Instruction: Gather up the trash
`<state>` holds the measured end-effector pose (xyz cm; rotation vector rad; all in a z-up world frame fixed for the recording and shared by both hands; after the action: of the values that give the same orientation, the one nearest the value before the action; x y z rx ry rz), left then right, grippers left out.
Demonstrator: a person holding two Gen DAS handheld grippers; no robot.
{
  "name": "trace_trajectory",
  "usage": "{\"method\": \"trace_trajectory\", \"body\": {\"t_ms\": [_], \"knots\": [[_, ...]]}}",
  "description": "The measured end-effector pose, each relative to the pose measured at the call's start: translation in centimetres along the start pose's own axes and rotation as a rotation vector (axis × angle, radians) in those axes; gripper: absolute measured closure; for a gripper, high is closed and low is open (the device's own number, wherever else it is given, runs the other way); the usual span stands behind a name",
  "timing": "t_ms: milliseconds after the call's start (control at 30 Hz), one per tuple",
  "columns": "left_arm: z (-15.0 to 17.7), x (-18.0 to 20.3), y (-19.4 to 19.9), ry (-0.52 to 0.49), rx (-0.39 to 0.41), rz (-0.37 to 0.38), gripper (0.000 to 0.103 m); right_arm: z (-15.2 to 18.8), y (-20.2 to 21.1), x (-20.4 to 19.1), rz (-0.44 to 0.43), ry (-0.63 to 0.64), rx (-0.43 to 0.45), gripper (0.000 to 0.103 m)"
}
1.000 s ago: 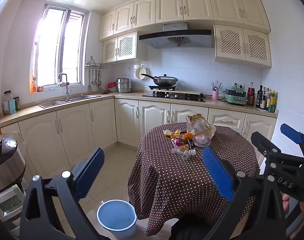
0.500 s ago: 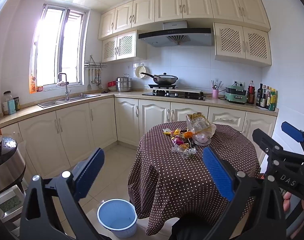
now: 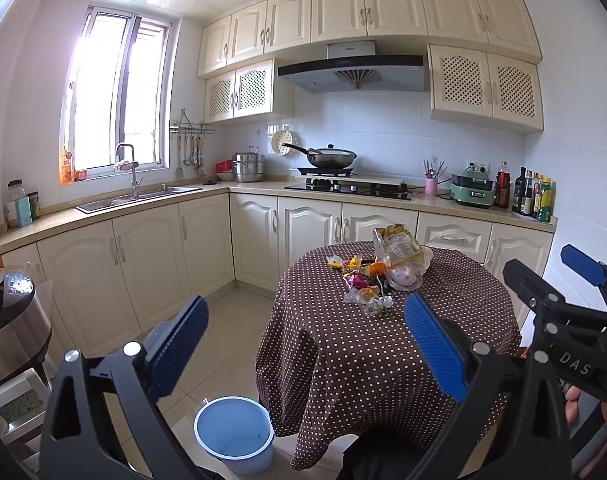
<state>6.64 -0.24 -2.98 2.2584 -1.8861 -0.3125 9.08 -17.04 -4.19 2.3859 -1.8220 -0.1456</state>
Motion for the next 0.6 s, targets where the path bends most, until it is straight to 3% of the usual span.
{"method": "trace_trajectory", "body": {"t_ms": [600], "knots": [[0.23,-0.45,-0.44,0.003,-0.006,-0.004,0.007,0.54,-0.21,-0.02,-0.005,-0.002,-0.008,0.006]]}}
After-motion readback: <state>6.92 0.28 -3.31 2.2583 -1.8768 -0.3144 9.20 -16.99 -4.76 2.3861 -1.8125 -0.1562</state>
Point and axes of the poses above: each gripper's, at about its wrist camera, not at the fingertips, and y roughly against the way its jaws point, x to its right, z to its underside, the point moved 6 cm from there along -y, roughly the way its jaws point, and after that the axes turned 10 degrees about -z, right-handed, at the moved point
